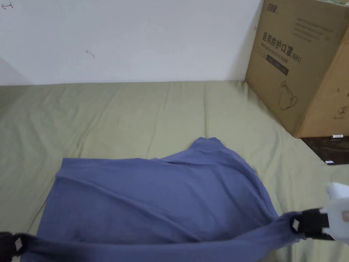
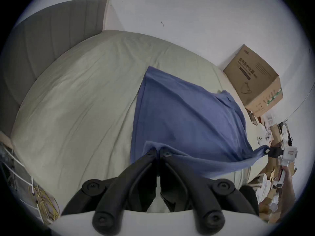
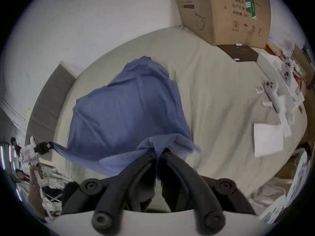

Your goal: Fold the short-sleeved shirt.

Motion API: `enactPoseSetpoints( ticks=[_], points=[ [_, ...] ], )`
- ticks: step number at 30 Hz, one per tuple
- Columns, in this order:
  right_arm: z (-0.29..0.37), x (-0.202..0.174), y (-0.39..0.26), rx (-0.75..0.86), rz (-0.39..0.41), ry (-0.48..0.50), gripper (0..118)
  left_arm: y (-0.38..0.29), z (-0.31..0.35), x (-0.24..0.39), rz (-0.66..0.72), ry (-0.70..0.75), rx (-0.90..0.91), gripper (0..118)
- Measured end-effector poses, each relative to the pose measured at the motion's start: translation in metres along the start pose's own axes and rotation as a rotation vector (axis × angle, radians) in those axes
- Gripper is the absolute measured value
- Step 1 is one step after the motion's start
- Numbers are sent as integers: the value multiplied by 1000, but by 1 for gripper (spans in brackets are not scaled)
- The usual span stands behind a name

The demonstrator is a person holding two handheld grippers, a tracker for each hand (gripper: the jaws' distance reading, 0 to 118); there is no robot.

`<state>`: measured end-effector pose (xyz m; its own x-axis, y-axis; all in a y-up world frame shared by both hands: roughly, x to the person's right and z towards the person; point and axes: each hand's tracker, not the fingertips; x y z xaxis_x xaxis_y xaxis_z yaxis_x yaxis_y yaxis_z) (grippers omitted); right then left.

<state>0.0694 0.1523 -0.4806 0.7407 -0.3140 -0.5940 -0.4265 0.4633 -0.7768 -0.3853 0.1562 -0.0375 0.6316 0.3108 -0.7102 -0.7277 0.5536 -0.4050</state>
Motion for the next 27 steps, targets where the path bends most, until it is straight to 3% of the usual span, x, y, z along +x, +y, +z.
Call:
enactPoseSetpoints(
  ticks=[3, 5, 9, 10, 11, 12, 13, 14, 16, 20, 22, 23, 25, 26, 27],
  points=[
    [-45, 0, 48, -82, -45, -16, 4, 38, -40, -4, 12, 9, -11, 1],
    [-76, 3, 73, -79, -119, -17, 4, 57, -68, -6, 11, 19, -13, 1],
    [-111, 2, 95, -69, -140, -37, 4, 72, -104, -7, 29, 23, -58, 1],
    [-113, 0, 94, -61, -140, -41, 9, 74, -107, -7, 27, 20, -60, 3],
    [-113, -1, 93, -48, -137, -50, 24, 72, -106, -7, 24, 12, -58, 8],
    [-113, -2, 90, -35, -131, -66, 61, 71, -105, -8, 28, 0, -49, 31],
    [-111, -1, 86, -32, -127, -77, 89, 70, -102, -9, 34, 3, -40, 59],
    [-108, 0, 80, -26, -129, -84, 102, 67, -99, -10, 42, 2, -32, 77],
    [-96, 2, 66, 11, -150, -95, 103, 59, -91, -17, 59, -10, -14, 95],
    [-59, 6, 31, 84, -181, -38, 103, 33, -61, -16, 80, -57, 18, 96],
    [-37, 3, 12, 112, -154, -17, 97, 14, -41, -11, 58, -66, 35, 91],
    [-24, 0, -1, 130, -138, -1, 85, 7, -31, -5, 37, -66, 32, 81],
    [-4, -11, -20, 168, -85, -12, 12, -16, -7, 4, -25, -72, 63, 15],
    [5, -16, -29, 177, -55, -24, 2, -26, 3, 9, -46, -74, 65, 0],
    [11, -20, -37, 188, -33, -31, 1, -34, 10, 14, -68, -57, 66, 0]
  ],
)
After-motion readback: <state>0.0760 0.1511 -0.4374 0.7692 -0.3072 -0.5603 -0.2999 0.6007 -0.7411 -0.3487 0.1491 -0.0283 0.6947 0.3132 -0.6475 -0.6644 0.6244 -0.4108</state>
